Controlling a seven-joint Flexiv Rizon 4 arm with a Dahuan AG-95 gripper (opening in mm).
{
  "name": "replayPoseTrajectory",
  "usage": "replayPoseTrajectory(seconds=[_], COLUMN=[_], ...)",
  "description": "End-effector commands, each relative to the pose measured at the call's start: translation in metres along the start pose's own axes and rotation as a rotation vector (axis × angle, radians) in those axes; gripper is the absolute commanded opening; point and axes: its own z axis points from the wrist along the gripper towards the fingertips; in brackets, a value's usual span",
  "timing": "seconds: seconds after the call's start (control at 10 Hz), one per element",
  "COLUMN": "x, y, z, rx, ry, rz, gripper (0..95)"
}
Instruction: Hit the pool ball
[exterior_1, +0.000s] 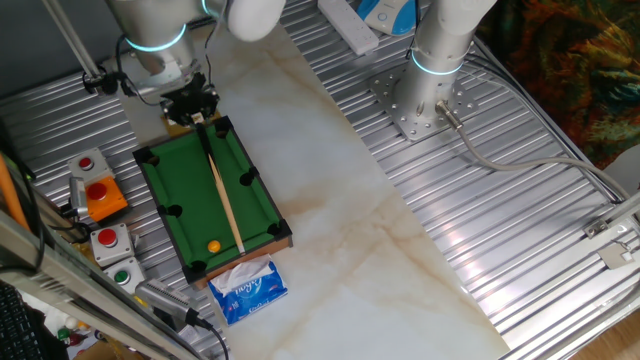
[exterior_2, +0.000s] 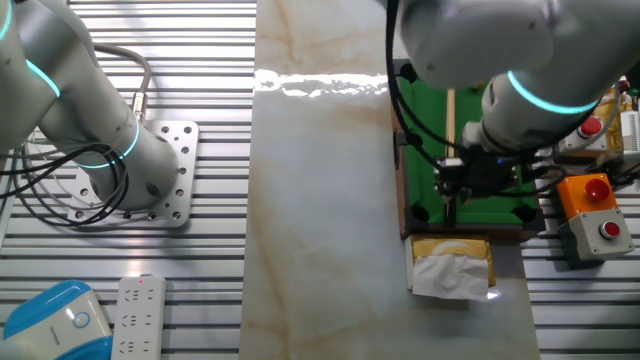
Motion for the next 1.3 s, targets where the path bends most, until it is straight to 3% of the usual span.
replayPoseTrajectory(seconds=[0.1,0.2,0.4,0.6,0.9,1.3], x=[-0.001,-0.003,-0.004,-0.005,-0.006,-0.007], y=[0.004,0.008,0.013,0.016,0.018,0.021], z=[-0.018,-0.031,-0.044,-0.05,-0.056,-0.061], rx=[-0.023,-0.055,-0.087,-0.082,-0.09,-0.117], ry=[0.02,0.025,-0.021,-0.005,-0.021,-0.035], rz=[0.299,0.583,0.913,1.102,1.283,1.445], gripper=[19.0,0.0,0.0,0.0,0.0,0.0])
